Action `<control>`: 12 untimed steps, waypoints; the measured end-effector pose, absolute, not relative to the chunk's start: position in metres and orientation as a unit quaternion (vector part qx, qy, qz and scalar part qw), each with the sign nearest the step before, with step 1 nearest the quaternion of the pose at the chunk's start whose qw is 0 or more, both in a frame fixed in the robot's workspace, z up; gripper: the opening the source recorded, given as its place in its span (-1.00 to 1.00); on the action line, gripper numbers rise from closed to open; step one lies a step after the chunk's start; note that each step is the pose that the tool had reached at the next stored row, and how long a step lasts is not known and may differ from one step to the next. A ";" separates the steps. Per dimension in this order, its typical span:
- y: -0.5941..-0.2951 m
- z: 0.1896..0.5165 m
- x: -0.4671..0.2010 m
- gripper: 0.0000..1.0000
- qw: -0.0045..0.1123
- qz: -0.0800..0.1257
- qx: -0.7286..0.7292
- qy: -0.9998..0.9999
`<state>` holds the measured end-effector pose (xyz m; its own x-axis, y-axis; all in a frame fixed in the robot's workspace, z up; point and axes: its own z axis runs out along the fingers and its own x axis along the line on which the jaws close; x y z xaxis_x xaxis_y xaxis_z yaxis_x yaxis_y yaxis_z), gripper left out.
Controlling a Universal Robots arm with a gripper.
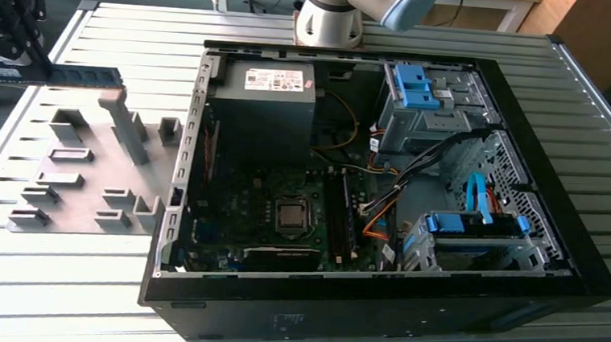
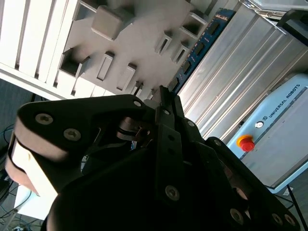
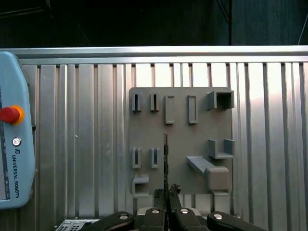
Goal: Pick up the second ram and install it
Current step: 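Pick up the second ram and move it above second insertion slot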
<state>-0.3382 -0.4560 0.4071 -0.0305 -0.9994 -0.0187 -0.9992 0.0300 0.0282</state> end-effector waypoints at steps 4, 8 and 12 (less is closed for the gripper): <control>-0.456 0.407 -0.335 -0.73 0.003 -0.017 0.696 -0.718; -0.456 0.407 -0.331 -0.73 0.003 -0.017 0.696 -0.718; -0.456 0.407 -0.328 -0.73 0.003 -0.017 0.696 -0.718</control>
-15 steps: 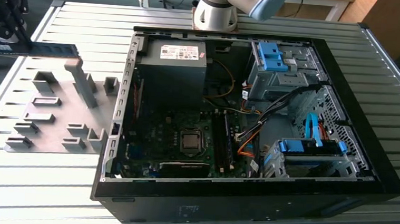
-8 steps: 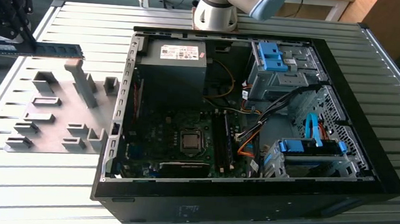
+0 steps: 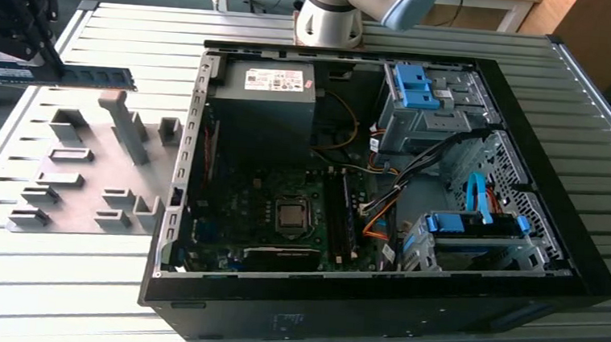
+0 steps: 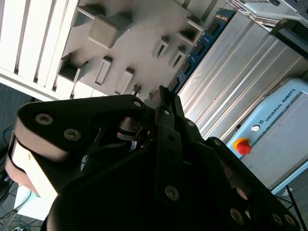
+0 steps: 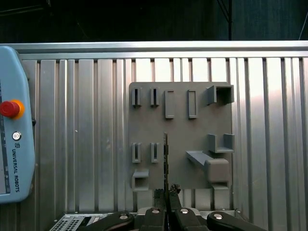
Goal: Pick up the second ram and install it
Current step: 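Pick up the second ram and move it above second insertion slot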
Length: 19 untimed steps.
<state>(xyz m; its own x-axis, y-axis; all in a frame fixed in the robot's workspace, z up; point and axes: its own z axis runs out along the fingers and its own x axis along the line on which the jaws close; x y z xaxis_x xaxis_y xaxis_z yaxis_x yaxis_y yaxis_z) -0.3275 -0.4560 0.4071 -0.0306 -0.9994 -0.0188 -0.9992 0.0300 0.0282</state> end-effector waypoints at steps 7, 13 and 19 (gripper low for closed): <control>-0.456 0.407 -0.319 -0.73 0.003 -0.017 0.696 -0.718; -0.456 0.407 -0.313 -0.73 0.003 -0.017 0.696 -0.718; -0.456 0.407 -0.308 -0.73 0.003 -0.017 0.696 -0.718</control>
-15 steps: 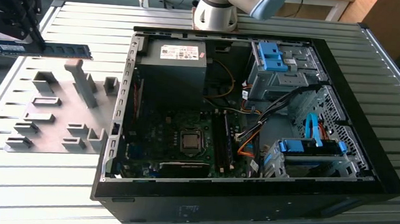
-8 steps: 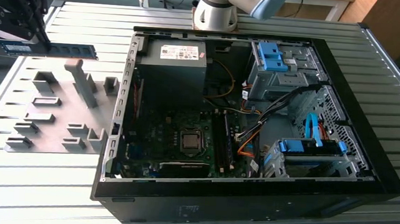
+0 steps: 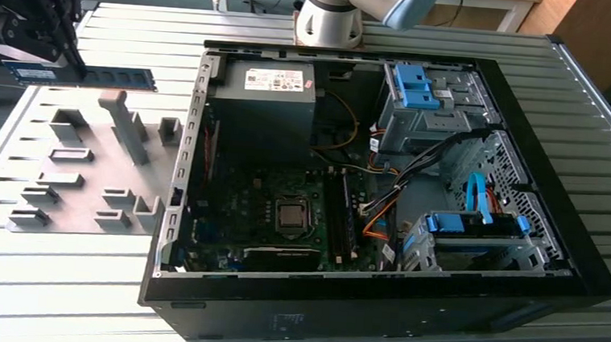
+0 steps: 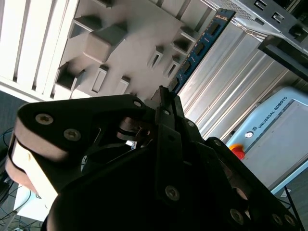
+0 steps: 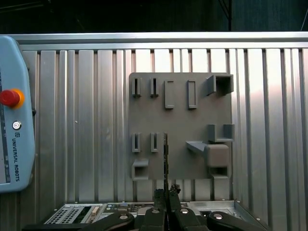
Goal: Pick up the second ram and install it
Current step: 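Pick up the second ram and move it above second insertion slot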
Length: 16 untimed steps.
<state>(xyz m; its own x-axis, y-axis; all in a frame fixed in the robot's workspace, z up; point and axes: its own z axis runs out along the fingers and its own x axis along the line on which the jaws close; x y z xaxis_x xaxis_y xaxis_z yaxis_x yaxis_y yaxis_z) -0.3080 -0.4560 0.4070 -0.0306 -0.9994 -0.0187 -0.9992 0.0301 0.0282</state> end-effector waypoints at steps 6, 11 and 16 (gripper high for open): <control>-0.456 0.407 -0.301 -0.73 0.003 -0.017 0.696 -0.718; -0.456 0.407 -0.290 -0.73 0.003 -0.017 0.696 -0.718; -0.456 0.407 -0.268 -0.73 0.003 -0.017 0.696 -0.717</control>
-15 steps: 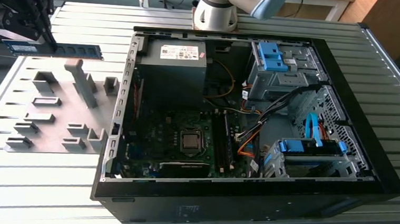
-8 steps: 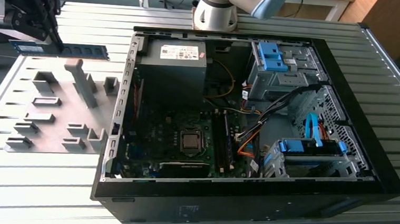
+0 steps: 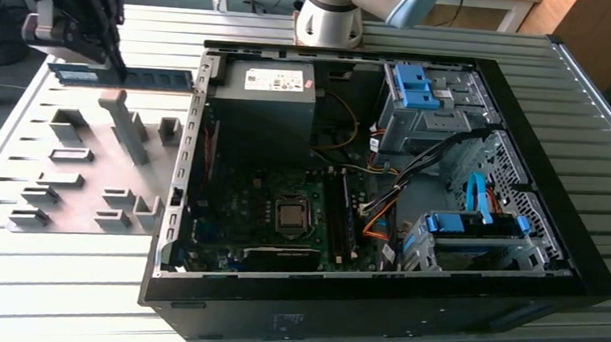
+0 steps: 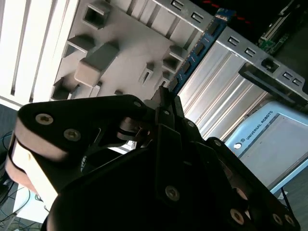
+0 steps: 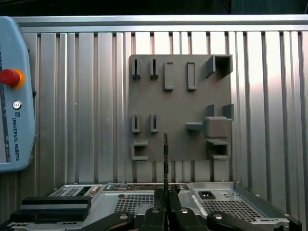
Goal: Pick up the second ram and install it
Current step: 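Pick up the second ram and move it above second insertion slot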
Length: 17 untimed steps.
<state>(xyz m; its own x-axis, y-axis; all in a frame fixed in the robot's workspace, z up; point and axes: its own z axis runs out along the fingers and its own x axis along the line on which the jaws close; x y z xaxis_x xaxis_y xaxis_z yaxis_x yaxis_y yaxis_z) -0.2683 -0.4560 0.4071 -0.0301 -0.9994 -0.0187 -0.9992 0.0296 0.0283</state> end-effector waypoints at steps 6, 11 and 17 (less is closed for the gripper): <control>-0.456 0.407 -0.242 -0.73 0.003 -0.017 0.697 -0.717; -0.456 0.407 -0.224 -0.73 0.003 -0.017 0.696 -0.717; -0.456 0.407 -0.204 -0.73 0.003 -0.017 0.697 -0.717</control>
